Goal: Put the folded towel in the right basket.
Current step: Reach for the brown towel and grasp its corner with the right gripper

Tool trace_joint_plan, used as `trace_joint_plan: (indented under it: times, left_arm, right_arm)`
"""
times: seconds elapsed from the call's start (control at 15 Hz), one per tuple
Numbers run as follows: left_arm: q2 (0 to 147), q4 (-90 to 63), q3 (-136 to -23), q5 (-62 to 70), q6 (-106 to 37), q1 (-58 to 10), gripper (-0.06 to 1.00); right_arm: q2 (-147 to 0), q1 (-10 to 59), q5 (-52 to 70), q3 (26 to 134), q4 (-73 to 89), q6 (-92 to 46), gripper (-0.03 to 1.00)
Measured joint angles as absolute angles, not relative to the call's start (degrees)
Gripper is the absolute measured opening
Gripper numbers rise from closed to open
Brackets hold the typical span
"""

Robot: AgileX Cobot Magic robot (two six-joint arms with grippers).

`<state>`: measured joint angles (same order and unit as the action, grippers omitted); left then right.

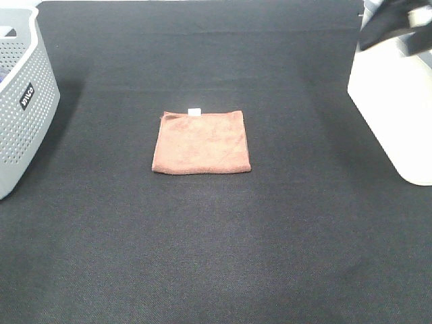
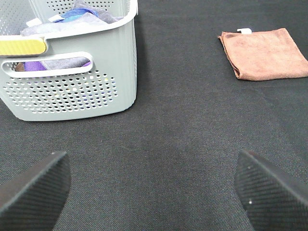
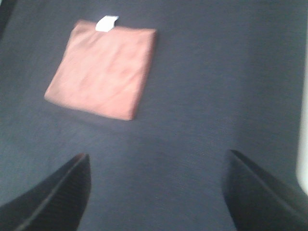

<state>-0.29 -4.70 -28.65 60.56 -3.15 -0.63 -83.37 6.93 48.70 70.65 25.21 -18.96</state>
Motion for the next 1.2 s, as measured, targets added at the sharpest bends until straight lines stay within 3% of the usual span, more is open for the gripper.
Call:
trace_joint_plan:
  times: [0.13,0.27,0.73,1.2]
  left_arm:
    - [-0.29,-4.70,-28.65,60.56,-3.15,-0.63,0.88]
    - [-0.29,-4.70,-28.65,60.56,-3.15,-0.63,0.88]
    - [-0.29,-4.70,-28.65,60.56,-3.15,-0.63,0.88]
    - [-0.29,-4.70,-28.65,60.56,-3.15,-0.63,0.88]
  right_arm:
    - [-92.25,13.58,47.56,75.00,26.30,-17.76,0.69]
    - [-95.57,14.67,47.50,76.66,27.33,-16.33,0.69]
    - [-118.83,15.01,48.01,91.33,33.58,-13.52,0.69]
    - [-135.85,15.01,57.35,106.57,33.58,-14.55,0.73]
